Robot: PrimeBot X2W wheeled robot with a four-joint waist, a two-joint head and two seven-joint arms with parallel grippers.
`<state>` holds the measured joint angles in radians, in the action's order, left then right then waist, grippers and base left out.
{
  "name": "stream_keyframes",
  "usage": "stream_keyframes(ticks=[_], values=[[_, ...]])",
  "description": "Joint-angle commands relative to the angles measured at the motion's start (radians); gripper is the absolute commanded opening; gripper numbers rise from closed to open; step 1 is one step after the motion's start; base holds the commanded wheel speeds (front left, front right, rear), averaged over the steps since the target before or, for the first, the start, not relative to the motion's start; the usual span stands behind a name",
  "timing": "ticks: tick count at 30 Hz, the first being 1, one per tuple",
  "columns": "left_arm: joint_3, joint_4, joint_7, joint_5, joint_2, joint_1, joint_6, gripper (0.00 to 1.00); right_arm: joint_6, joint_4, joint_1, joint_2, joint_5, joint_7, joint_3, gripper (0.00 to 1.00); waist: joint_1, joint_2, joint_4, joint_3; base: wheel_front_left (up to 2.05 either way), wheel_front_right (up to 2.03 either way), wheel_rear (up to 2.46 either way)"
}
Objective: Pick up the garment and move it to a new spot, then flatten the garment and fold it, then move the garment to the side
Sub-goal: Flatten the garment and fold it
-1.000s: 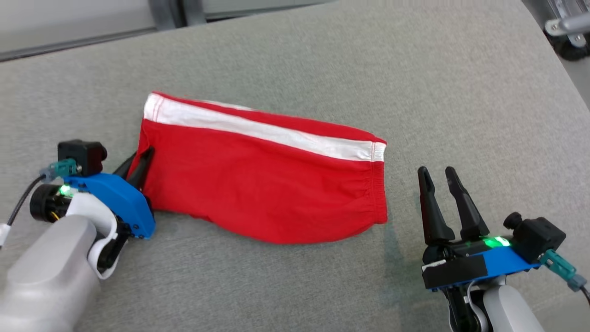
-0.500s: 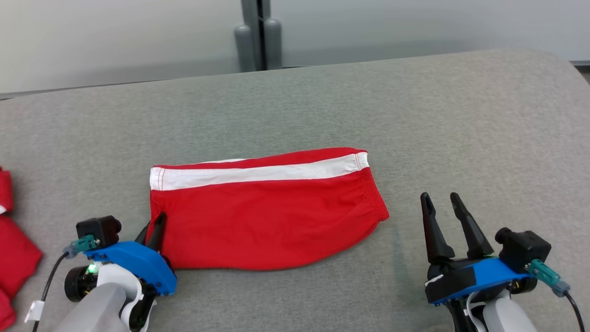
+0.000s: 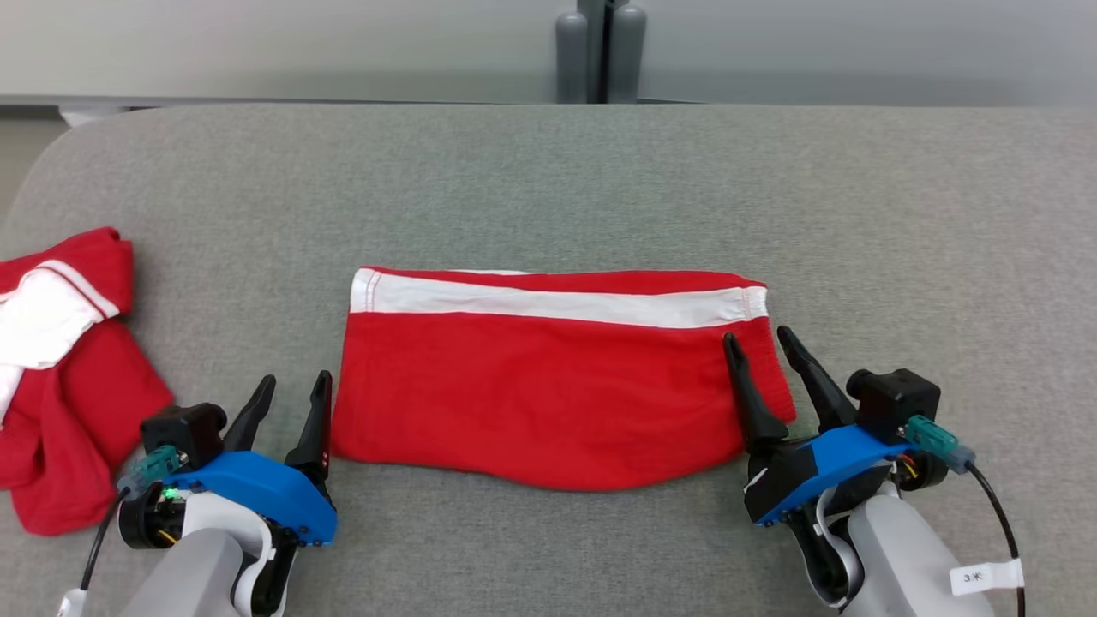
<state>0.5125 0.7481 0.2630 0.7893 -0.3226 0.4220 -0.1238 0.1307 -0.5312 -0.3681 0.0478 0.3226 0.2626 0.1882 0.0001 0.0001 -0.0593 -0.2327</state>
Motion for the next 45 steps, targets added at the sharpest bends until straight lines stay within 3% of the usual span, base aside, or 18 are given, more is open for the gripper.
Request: stream_keyframes(ticks=[1, 9, 15, 16, 17, 22, 35, 45], values=[[-0.02, -0.012, 0.002, -0.027, 0.005, -0.014, -0.006, 1.0, 0.0, -0.042, -0.022, 0.005, -0.009, 0.003, 0.002, 1.0, -0.0001, -0.0001, -0.021, -0.016, 0.0, 0.0, 0.0], [-0.081, -0.067, 0.002, -0.106, 0.028, -0.052, -0.007, 1.0, 0.0, -0.223, -0.031, 0.006, -0.048, 0.002, -0.055, 1.0, -0.0001, -0.0001, -0.046, -0.029, 0.0, 0.0, 0.0], [-0.094, -0.098, 0.002, -0.119, 0.021, -0.076, -0.007, 1.0, -0.001, -0.272, 0.007, 0.007, -0.025, -0.003, -0.053, 1.0, -0.0001, -0.0001, -0.035, -0.032, 0.0, 0.0, 0.0], [-0.095, -0.102, 0.002, -0.12, 0.021, -0.08, -0.007, 1.0, -0.001, -0.275, 0.011, 0.006, -0.013, -0.003, -0.038, 0.57, -0.0001, -0.0001, -0.033, -0.031, 0.0, 0.0, 0.0], [-0.096, -0.104, 0.002, -0.121, 0.02, -0.085, -0.007, 1.0, -0.001, -0.275, 0.015, 0.005, 0.0, -0.003, -0.018, 0.0, -0.0001, -0.0001, -0.031, -0.031, 0.0, 0.0, 0.0], [-0.099, -0.104, 0.002, -0.121, 0.018, -0.099, -0.007, 1.0, 0.0, -0.246, 0.021, 0.001, 0.064, -0.004, 0.036, 0.0, -0.0001, -0.0001, -0.019, -0.026, 0.0, 0.0, 0.0], [-0.123, -0.086, 0.002, -0.149, 0.043, -0.143, -0.007, 1.0, 0.0, -0.137, 0.028, 0.005, 0.049, 0.002, -0.081, 0.0, -0.0001, -0.0001, 0.013, 0.033, 0.0, 0.0, 0.0], [-0.117, -0.066, 0.002, -0.17, 0.087, -0.156, -0.007, 1.0, 0.0, -0.063, -0.02, 0.004, 0.273, 0.002, 0.16, 0.0, -0.0001, -0.0001, -0.058, 0.077, 0.0, 0.0, 0.0]])
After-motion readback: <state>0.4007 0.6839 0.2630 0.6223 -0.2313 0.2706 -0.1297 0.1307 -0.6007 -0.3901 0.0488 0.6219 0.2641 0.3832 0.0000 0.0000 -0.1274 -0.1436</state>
